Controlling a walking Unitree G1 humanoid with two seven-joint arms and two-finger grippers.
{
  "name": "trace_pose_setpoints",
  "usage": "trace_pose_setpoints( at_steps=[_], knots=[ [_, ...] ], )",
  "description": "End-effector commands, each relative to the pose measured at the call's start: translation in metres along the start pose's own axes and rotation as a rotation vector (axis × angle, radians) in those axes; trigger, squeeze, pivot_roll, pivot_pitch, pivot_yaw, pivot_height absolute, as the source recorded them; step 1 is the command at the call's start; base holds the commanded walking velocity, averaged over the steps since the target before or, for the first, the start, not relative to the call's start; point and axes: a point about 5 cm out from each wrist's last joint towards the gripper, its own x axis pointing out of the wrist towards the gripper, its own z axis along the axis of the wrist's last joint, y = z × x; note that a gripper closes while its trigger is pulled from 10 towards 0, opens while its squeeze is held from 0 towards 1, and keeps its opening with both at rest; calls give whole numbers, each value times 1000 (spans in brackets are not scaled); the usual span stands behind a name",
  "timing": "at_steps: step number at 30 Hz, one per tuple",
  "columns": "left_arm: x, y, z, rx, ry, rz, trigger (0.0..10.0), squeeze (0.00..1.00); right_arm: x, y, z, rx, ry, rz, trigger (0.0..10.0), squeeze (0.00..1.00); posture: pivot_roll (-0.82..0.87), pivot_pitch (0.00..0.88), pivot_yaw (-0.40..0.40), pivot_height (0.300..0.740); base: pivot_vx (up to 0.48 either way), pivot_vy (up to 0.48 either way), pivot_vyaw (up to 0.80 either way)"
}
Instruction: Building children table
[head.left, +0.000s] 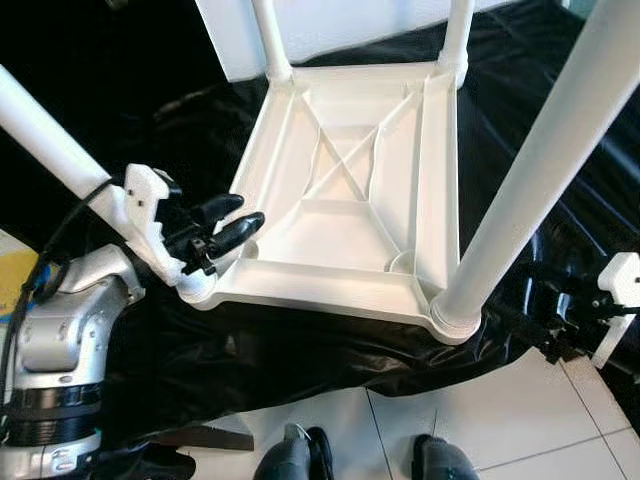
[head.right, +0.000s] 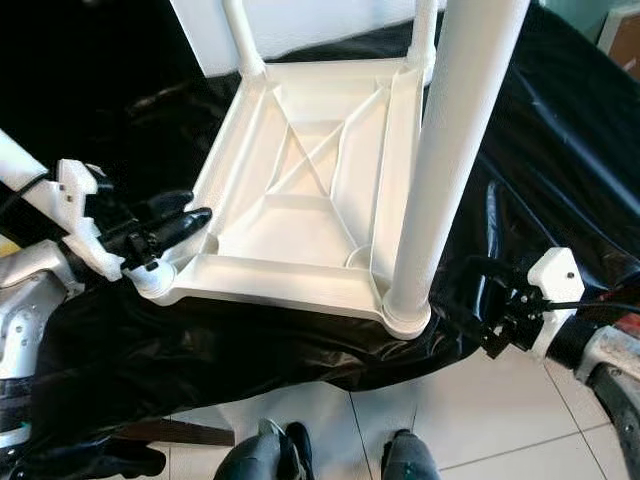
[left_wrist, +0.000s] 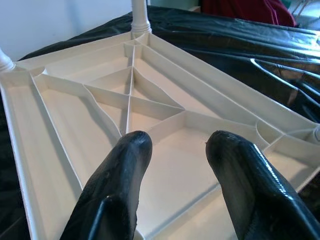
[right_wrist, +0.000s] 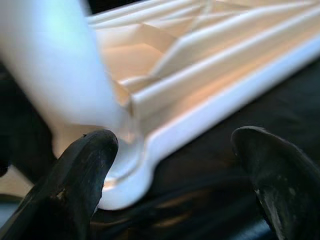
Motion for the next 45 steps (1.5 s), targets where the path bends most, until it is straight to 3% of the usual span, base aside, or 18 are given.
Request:
trace_pose_setpoints(
  at_steps=[1, 10, 13, 15, 18, 21, 26, 34, 37, 45],
  knots=[
    [2, 5, -5, 9, 26, 74, 10000, 0, 3, 7, -1, 3, 22, 67, 10000, 0, -114, 55, 140, 740, 0, 0, 0],
    [10, 4, -8, 12, 37, 58, 10000, 0, 10, 16, 11, -30, -1, 156, 10000, 0, -127, 52, 140, 740, 0, 0, 0],
    [13, 4, -9, 19, 32, 56, 10000, 0, 21, 16, 14, -48, -29, 139, 10000, 0, -125, 53, 135, 740, 0, 0, 0],
    [16, 4, -8, 32, 19, 60, 10000, 0, 45, 17, 16, -57, -92, 94, 10000, 0, -111, 57, 118, 740, 0, 0, 0],
    [17, 4, -7, 34, 15, 62, 10000, 0, 51, 18, 16, -53, -105, 82, 10000, 0, -111, 57, 118, 740, 0, 0, 0],
    [22, 0, -6, 26, -2, 52, 10000, 0, 70, 21, 9, -39, -125, 38, 10000, 0, -94, 73, 102, 740, 0, 0, 0],
    [26, -7, -7, 20, -10, 37, 10000, 0, 86, 23, 4, -21, -125, 4, 10000, 0, -87, 82, 100, 740, 0, 0, 0],
    [32, -10, -7, 18, -14, 4, 10000, 0, 85, 4, -12, -38, -64, -93, 10000, 0, -92, 93, 113, 740, 0, 0, 0],
    [41, -12, -5, 17, -20, -36, 10000, 0, 85, -9, -12, -46, -95, -153, 10000, 0, -107, 99, 133, 740, 0, 0, 0],
    [54, -15, -4, 5, -27, -87, 10000, 0, 100, -17, -9, -58, -156, -142, 10000, 0, -135, 116, 161, 740, 0, 0, 0]
  ],
)
